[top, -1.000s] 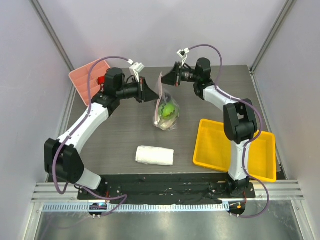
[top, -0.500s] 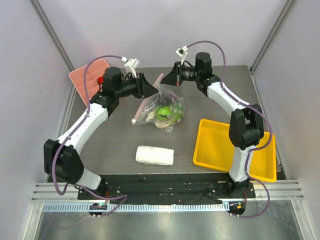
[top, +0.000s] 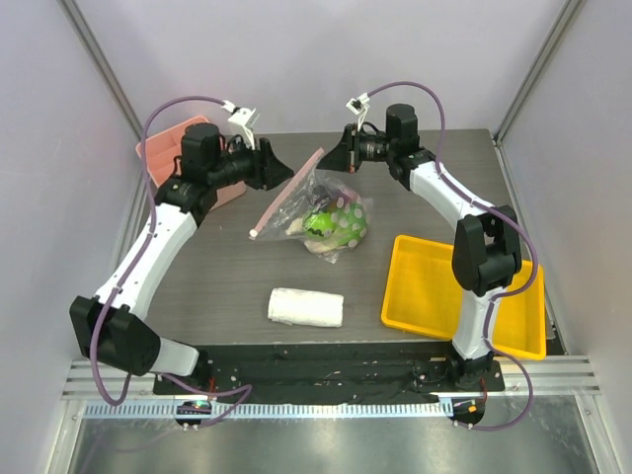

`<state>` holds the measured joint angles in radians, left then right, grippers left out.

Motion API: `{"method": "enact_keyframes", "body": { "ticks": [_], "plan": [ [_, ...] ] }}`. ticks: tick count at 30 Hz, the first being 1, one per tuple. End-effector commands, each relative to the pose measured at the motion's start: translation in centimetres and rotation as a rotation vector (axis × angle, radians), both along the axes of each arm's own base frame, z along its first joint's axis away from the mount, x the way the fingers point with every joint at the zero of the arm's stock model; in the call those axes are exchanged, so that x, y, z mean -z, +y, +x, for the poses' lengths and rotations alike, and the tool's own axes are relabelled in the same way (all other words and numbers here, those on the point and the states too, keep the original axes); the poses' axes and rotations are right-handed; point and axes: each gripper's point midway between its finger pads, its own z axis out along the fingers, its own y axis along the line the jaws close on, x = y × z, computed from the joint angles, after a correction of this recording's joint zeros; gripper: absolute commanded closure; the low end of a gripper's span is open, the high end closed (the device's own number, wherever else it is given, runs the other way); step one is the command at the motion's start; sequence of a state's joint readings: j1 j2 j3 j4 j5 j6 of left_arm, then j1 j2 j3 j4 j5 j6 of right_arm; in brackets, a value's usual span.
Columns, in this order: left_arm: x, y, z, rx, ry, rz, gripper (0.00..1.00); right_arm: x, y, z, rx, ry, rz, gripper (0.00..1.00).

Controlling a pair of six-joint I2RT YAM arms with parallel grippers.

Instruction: Open the zip-top bag and remove the fake food

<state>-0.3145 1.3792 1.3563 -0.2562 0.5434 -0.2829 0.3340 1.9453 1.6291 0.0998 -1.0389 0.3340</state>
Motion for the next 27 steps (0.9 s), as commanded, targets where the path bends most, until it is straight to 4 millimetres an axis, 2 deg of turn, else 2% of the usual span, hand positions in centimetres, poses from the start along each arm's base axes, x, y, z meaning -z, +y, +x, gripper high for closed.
{"method": "enact_keyframes", "body": {
  "ticks": [1, 3, 9, 15, 18, 20, 23, 27],
  "plan": [
    [3.1, 0.1, -0.1, 0.123, 0.035, 0.117, 0.56, -3.2, 0.1, -1.0, -0.042, -0.097, 0.035, 0.99],
    [4.2, -0.2, 0.2, 0.144, 0.068, 0.12, 0.58, -3.5, 0.0, -1.2, -0.045, -0.104, 0.039, 0.99],
    [4.9, 0.0, 1.2, 0.106, 0.062, 0.115, 0.64, -3.4, 0.1, -1.4, -0.05, -0.105, 0.043, 0.99],
    [5.7, 0.0, 1.2, 0.101, 0.076, 0.109, 0.65, -3.4, 0.2, -1.5, -0.057, -0.107, 0.05, 0.99],
    [5.0, 0.0, 0.9, 0.104, 0.066, 0.083, 0.56, -3.3, 0.1, -1.4, -0.059, -0.107, 0.05, 0.99],
    [3.2, 0.4, 0.7, 0.101, 0.04, 0.053, 0.53, -3.5, 0.1, -1.4, -0.059, -0.111, 0.052, 0.99],
    [1.6, 1.4, 0.7, 0.077, 0.016, 0.032, 0.5, -3.4, 0.2, -1.5, -0.06, -0.108, 0.052, 0.98],
    [1.6, 2.4, 1.0, 0.056, 0.037, 0.016, 0.5, -3.4, 0.2, -1.5, -0.06, -0.111, 0.052, 0.99]
  ]
}}
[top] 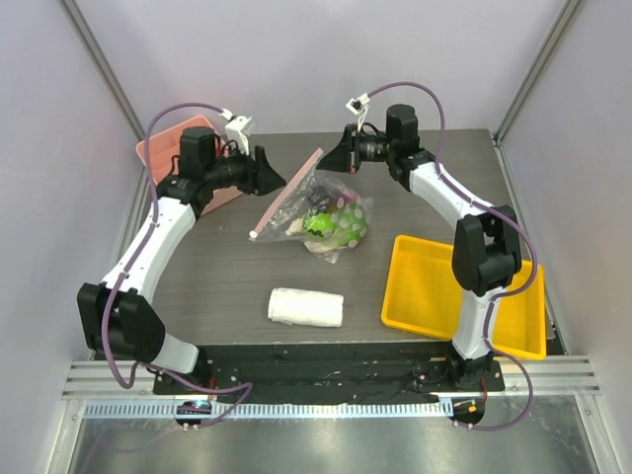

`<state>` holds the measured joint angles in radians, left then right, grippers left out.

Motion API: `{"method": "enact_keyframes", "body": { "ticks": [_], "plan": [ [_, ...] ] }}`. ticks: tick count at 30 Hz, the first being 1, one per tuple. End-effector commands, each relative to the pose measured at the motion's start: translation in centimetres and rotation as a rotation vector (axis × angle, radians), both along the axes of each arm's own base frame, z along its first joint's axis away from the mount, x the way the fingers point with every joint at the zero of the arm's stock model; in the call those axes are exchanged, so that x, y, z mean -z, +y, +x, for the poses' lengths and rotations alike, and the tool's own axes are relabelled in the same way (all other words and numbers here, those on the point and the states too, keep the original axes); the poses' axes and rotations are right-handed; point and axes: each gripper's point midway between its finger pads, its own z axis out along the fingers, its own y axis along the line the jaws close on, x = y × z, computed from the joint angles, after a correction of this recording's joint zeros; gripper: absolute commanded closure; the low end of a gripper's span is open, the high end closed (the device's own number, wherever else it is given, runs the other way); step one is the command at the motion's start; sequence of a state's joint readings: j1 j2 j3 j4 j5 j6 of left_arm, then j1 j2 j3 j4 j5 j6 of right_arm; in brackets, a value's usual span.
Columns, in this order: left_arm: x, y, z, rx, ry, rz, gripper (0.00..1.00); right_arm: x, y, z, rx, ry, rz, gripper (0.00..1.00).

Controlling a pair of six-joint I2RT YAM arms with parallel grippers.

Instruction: Open the zip-top bag and remove the fake food

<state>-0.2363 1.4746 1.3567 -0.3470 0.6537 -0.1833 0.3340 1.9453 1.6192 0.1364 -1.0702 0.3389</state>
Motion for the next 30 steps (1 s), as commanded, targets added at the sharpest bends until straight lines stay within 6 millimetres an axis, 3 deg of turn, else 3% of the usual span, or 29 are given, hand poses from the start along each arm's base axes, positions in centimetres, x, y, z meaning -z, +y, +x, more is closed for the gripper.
{"method": "enact_keyframes", "body": {
  "ticks": [1, 14, 23, 30],
  "plan": [
    [-3.5, 0.7, -0.1, -0.002, -0.075, -0.055, 0.5, -3.2, 0.1, -1.1, -0.03, -0.092, 0.038, 0.99],
    [-2.2, -0.3, 0.0, 0.048, -0.029, -0.092, 0.58, -3.5, 0.1, -1.3, -0.036, -0.099, 0.042, 0.99],
    [0.0, -1.1, 0.6, 0.061, 0.017, -0.069, 0.66, -3.5, 0.1, -1.3, -0.037, -0.101, 0.043, 0.98],
    [0.9, -2.2, 0.1, 0.091, 0.041, -0.065, 0.66, -3.6, 0.2, -1.4, -0.04, -0.1, 0.047, 0.99]
  ]
}}
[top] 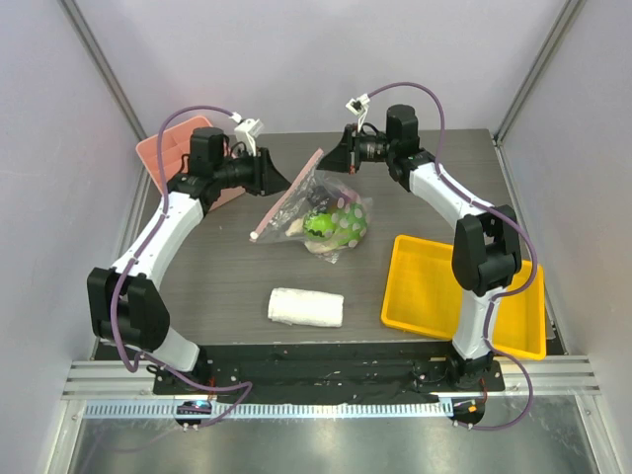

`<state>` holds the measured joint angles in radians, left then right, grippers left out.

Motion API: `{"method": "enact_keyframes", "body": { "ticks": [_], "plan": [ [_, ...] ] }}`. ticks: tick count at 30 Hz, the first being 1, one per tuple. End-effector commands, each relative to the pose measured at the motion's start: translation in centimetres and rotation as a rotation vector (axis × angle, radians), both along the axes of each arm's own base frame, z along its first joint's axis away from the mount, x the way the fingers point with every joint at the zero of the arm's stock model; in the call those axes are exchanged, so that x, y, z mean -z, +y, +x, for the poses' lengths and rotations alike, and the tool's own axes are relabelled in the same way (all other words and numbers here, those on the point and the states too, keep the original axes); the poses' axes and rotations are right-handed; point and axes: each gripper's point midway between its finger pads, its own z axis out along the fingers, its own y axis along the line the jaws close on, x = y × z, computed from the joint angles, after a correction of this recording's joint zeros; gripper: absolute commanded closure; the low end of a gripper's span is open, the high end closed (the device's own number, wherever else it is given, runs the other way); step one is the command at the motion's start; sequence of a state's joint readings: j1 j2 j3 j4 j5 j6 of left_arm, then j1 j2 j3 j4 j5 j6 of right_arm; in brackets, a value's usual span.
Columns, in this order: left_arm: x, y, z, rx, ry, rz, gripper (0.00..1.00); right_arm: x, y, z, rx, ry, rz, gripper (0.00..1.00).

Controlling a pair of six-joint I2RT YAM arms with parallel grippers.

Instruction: Open the zip-top bag and remove the fake food

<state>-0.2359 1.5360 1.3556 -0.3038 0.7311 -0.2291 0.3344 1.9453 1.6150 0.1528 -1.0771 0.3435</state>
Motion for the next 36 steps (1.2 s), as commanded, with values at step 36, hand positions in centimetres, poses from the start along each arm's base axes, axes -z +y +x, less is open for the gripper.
{"method": "enact_keyframes", "body": {
  "ticks": [36],
  "plan": [
    [-2.3, 0.7, -1.7, -0.059, -0.063, -0.022, 0.58, -3.7, 0.5, -1.8, -0.053, -0.1, 0.043, 0.99]
  ]
}}
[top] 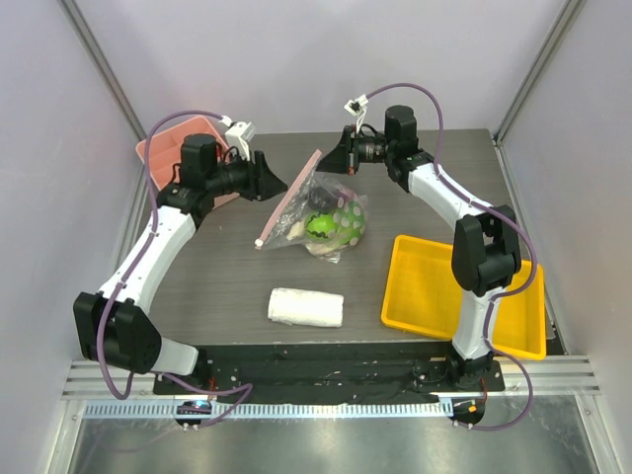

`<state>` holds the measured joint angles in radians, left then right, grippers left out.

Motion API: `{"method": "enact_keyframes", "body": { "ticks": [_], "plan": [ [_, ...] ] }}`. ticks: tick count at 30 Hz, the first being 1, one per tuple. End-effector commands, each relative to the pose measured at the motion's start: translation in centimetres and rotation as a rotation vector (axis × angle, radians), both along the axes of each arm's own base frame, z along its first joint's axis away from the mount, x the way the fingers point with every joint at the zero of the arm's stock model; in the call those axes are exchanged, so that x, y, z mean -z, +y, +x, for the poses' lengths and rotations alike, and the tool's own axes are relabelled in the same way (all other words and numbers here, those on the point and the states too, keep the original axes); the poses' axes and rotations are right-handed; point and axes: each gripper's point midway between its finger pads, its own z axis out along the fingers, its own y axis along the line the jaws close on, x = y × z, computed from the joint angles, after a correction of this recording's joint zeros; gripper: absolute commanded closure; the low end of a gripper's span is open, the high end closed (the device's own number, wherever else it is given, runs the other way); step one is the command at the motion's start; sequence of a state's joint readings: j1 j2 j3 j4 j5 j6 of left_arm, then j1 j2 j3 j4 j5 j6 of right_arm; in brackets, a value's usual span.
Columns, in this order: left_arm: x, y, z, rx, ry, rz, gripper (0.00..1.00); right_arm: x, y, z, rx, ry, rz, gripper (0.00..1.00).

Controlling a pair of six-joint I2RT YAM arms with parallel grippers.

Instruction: Open the zip-top bag and remove the fake food

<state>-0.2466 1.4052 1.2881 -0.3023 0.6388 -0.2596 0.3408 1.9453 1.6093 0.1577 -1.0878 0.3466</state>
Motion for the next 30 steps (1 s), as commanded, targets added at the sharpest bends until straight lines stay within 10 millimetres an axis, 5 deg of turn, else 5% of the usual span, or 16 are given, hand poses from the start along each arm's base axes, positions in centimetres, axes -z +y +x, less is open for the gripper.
{"method": "enact_keyframes", "body": {
  "ticks": [1, 17, 25, 26, 28, 30],
  "plan": [
    [-0.4, -0.4, 0.1, 0.026, -0.016, -0.029, 0.58, -3.8, 0.2, -1.4, -0.036, -0.104, 0.042, 0.99],
    [1.4, -1.2, 0.2, 0.057, 0.042, -0.033, 0.62, -3.7, 0.3, -1.5, -0.039, -0.101, 0.041, 0.99],
    [3.5, -4.9, -0.8, 0.22, 0.134, -0.062, 0.62, -3.8, 0.5, -0.9, -0.017, -0.104, 0.042, 0.99],
    [3.4, -5.2, -0.7, 0.224, 0.136, -0.078, 0.66, -4.4, 0.5, -0.5, -0.005, -0.111, 0.045, 0.96],
    [3.0, -5.1, -0.3, 0.206, 0.131, -0.082, 0.91, -4.3, 0.4, 0.2, 0.039, -0.084, 0.029, 0.83],
    [1.5, -5.2, 0.3, 0.184, 0.109, -0.104, 1.0, -3.8, -0.3, 2.5, 0.202, -0.021, -0.022, 0.58]
  ]
}}
